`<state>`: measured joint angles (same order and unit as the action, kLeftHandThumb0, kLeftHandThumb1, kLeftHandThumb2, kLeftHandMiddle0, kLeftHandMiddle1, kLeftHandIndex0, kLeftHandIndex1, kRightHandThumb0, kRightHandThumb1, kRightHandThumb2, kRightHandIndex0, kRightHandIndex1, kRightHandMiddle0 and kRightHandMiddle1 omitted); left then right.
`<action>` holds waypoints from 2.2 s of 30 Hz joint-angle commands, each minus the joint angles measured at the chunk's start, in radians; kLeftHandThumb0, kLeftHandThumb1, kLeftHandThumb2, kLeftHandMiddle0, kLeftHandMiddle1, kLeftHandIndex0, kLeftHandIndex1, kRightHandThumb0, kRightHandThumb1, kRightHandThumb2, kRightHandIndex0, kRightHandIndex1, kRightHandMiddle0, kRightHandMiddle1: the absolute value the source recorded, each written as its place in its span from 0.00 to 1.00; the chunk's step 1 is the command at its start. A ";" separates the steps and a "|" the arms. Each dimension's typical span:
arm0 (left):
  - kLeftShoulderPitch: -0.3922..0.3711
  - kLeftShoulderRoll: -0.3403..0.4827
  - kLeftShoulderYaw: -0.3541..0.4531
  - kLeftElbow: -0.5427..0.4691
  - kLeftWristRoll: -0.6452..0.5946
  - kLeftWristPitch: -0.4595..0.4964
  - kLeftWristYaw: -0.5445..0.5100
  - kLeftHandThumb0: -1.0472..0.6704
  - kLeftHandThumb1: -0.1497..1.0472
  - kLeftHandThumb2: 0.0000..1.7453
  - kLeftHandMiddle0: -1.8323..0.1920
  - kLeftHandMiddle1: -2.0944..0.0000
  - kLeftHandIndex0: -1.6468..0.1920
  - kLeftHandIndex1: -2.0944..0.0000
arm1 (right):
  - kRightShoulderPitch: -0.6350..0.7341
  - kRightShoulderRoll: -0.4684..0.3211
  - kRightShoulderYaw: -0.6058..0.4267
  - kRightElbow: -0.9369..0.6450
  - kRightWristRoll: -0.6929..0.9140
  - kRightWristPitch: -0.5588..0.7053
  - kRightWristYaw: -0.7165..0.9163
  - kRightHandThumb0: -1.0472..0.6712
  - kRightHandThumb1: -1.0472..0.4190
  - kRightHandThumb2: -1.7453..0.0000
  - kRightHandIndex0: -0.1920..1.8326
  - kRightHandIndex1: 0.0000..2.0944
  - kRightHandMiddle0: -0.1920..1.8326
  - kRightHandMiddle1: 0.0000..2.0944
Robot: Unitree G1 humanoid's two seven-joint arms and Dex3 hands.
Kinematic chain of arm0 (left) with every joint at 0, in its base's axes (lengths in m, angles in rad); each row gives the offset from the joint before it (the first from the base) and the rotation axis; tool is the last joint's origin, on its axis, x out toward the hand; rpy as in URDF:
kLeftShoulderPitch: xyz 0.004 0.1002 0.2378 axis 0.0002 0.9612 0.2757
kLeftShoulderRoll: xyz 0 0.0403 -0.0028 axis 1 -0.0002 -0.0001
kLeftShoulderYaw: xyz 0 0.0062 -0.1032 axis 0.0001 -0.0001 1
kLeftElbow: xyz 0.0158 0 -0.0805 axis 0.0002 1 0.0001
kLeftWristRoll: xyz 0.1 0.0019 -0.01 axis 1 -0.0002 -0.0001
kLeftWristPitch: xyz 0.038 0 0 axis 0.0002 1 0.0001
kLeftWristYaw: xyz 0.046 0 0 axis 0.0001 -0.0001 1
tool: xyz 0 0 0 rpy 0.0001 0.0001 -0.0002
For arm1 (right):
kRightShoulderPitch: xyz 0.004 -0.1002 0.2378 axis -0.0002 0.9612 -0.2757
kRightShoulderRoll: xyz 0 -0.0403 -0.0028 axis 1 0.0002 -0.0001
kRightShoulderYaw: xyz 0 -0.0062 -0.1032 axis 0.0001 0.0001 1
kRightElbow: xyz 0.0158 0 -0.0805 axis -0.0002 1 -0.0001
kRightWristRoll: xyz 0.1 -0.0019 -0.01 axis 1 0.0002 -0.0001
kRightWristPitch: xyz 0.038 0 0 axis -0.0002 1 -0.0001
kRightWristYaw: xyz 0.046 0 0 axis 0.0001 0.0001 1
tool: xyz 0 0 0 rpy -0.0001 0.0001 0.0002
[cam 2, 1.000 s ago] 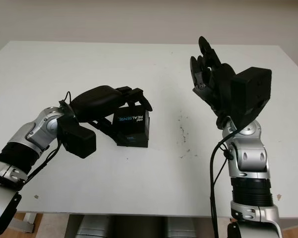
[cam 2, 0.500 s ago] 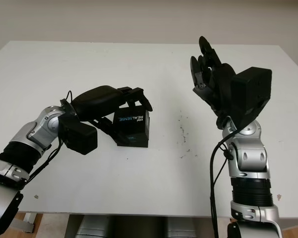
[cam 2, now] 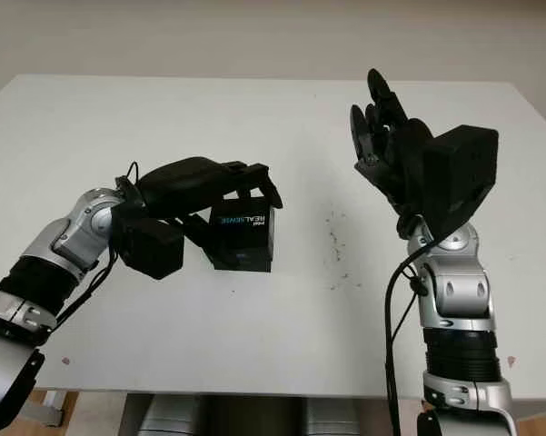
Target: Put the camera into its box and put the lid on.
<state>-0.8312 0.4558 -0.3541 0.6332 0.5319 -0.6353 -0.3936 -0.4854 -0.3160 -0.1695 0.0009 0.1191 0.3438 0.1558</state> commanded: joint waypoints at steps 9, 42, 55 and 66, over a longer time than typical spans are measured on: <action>-0.035 -0.021 -0.036 -0.019 0.008 0.013 -0.034 0.56 0.94 0.03 0.80 0.05 0.81 0.16 | 0.006 0.011 0.001 -0.028 0.003 0.006 -0.010 0.25 0.00 0.64 0.06 0.03 0.07 0.02; 0.067 0.052 -0.088 -0.200 0.173 0.205 -0.039 0.17 1.00 0.14 1.00 0.98 0.96 0.98 | 0.007 0.001 -0.003 -0.030 0.006 0.008 0.003 0.25 0.00 0.64 0.06 0.02 0.06 0.02; 0.150 0.053 0.062 -0.317 -0.078 0.388 -0.109 0.15 1.00 0.28 1.00 1.00 1.00 1.00 | 0.009 0.009 -0.005 -0.038 0.009 0.013 0.001 0.25 0.00 0.64 0.06 0.02 0.07 0.02; 0.235 -0.045 0.372 -0.391 -0.489 0.618 -0.035 0.14 1.00 0.31 1.00 1.00 1.00 1.00 | 0.024 0.034 0.004 -0.043 0.015 -0.012 -0.003 0.24 0.00 0.64 0.05 0.02 0.05 0.02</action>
<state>-0.6103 0.4369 -0.0335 0.2567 0.0844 -0.0269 -0.4531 -0.4698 -0.2919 -0.1688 -0.0196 0.1272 0.3430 0.1550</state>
